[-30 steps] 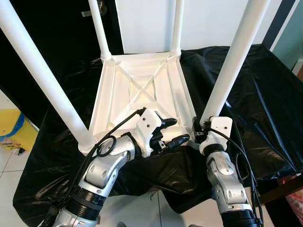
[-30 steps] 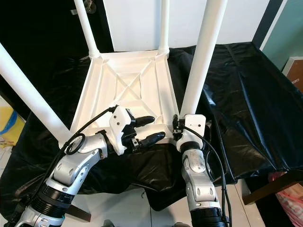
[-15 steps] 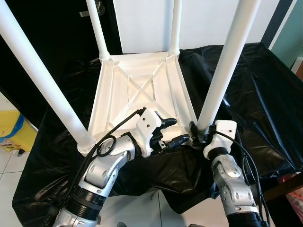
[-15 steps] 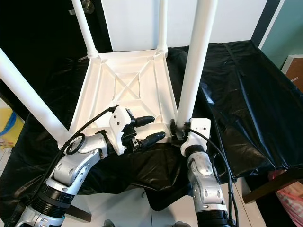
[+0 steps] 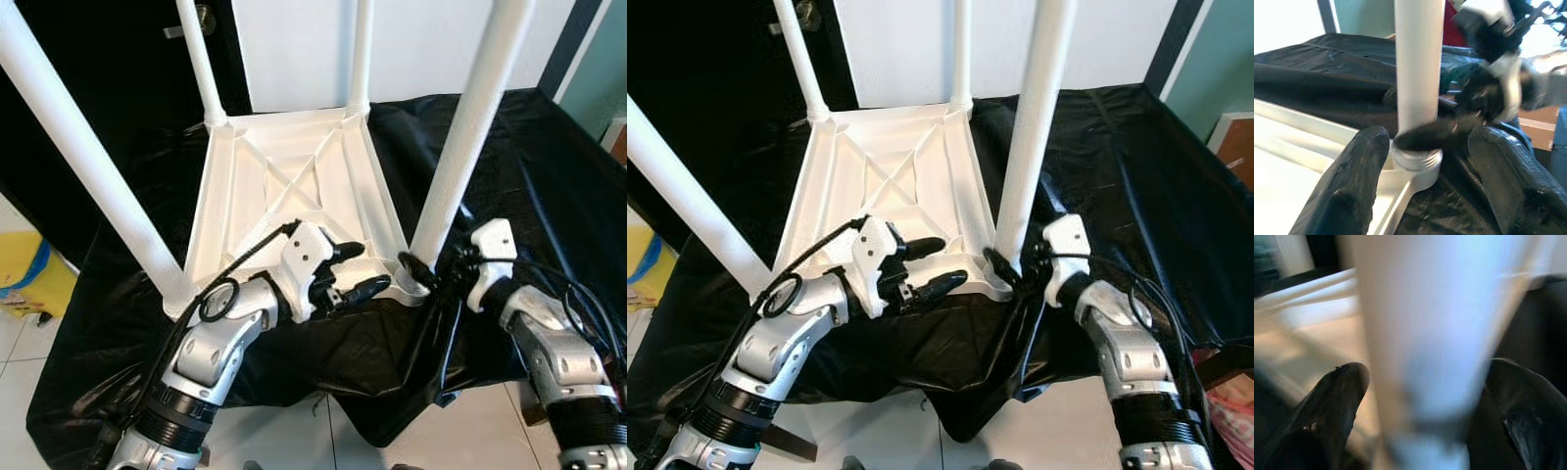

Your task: Building children table

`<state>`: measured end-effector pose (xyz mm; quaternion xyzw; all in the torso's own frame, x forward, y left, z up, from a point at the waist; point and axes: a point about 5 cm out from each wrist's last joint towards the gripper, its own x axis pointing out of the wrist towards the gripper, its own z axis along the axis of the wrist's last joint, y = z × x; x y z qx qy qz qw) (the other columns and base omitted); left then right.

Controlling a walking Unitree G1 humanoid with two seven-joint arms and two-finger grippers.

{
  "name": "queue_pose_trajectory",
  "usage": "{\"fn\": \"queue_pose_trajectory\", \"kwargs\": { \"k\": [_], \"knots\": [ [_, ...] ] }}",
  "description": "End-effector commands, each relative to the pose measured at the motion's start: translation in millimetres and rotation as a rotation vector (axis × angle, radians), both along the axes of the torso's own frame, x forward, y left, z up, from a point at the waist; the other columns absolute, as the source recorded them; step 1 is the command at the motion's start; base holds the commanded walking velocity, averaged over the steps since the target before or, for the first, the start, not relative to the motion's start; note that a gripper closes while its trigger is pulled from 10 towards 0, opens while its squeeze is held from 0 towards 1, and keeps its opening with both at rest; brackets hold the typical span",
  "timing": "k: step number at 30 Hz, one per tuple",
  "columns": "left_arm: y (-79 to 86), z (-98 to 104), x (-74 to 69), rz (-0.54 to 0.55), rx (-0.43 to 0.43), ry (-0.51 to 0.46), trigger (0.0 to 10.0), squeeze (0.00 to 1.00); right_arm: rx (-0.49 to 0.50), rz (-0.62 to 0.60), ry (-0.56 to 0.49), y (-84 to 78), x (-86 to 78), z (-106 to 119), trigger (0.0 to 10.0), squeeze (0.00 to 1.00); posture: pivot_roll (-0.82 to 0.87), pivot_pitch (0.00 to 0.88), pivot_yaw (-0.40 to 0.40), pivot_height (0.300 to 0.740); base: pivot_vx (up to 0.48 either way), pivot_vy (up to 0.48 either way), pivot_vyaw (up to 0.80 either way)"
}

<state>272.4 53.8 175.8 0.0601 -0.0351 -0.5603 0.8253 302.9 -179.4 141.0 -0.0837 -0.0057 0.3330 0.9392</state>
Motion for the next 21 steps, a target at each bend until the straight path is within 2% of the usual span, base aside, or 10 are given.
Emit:
{"fn": "queue_pose_trajectory", "kwargs": {
  "k": [1, 3, 4, 9, 10, 21],
  "knots": [
    [1.7, 1, 2.1, 0.012, 0.009, -0.006, 10.0, 0.0, -0.051, 0.068, 0.006, 4.8, 4.1, -1, 10.0, 0.0, -0.14, 0.035, 0.051, 0.74, 0.0, 0.0, 0.0],
    [1.7, 1, 2.4, 0.013, 0.008, -0.008, 10.0, 0.0, -0.073, 0.102, 0.01, 8.6, 6.7, -2, 10.0, 0.0, -0.14, 0.034, 0.049, 0.74, 0.0, 0.0, 0.0],
    [1.9, 2, 2.4, 0.014, 0.007, -0.009, 10.0, 0.0, -0.084, 0.125, 0.02, 11.4, 8.3, -3, 9.3, 0.0, -0.14, 0.034, 0.049, 0.74, 0.0, 0.0, 0.0],
    [1.9, 2, 2.4, 0.014, 0.007, -0.009, 10.0, 0.0, -0.084, 0.125, 0.02, 11.4, 8.3, -3, 9.3, 0.0, -0.14, 0.034, 0.049, 0.74, 0.0, 0.0, 0.0],
    [2.4, 2, 2.3, 0.019, 0.006, -0.011, 10.0, 0.0, -0.095, 0.142, 0.026, 13.3, 9.8, -5, 0.0, 0.0, -0.13, 0.032, 0.041, 0.74, 0.0, 0.0, 0.0],
    [5.2, 1, -0.5, 0.04, 0.0, -0.005, 10.0, 0.0, -0.071, 0.118, 0.065, 2.3, 9.0, -13, 0.0, 0.0, -0.12, 0.041, 0.035, 0.74, 0.0, 0.0, 0.0]
  ]
}}
